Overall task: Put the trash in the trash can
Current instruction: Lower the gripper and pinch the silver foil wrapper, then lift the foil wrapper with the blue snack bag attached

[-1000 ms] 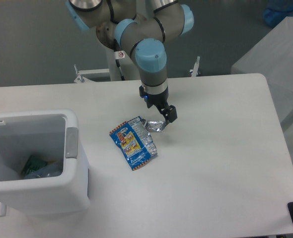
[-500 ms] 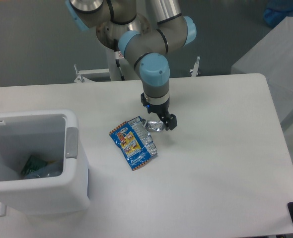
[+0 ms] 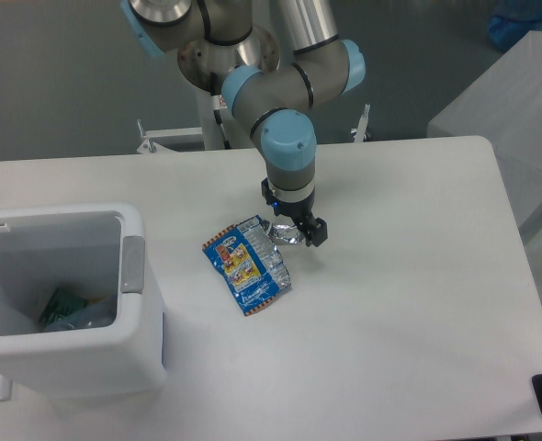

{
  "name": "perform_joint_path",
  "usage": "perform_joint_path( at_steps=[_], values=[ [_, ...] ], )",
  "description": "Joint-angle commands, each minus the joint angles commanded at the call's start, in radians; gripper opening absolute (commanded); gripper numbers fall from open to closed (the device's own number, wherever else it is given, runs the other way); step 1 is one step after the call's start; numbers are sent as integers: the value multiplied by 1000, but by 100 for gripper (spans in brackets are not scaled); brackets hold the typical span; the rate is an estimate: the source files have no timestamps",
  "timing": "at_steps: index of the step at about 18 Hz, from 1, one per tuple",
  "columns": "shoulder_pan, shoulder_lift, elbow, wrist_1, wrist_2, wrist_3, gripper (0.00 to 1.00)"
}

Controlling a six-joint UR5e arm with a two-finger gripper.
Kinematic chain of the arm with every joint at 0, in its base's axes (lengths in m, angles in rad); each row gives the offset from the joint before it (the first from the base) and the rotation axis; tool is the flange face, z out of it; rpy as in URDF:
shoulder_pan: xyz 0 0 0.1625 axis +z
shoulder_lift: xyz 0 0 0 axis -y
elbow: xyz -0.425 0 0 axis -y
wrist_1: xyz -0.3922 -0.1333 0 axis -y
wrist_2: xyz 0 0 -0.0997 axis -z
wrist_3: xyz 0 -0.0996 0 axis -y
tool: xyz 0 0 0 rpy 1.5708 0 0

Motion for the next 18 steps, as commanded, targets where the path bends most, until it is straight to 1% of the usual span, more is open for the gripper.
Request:
perform_joint_path(
  at_steps=[2, 4, 7, 8, 10, 12, 13, 16, 17, 18],
  values=[
    [0, -5, 2, 0, 0, -15, 93],
    [0, -5, 2, 0, 0, -20, 88],
    [-2, -5, 11, 0, 0, -47, 71],
    [-2, -5, 15, -2, 0, -51, 68],
    [-2, -3, 15, -2, 2, -55, 59],
    [-2, -2, 17, -2, 2, -77, 36],
    [-2, -3, 20, -3, 2, -84, 26],
    [-2, -2, 21, -3, 0, -87, 9],
    [-2, 0, 21, -3, 0, -91, 1],
    [-2, 1, 25, -3, 0, -95, 0]
  ],
)
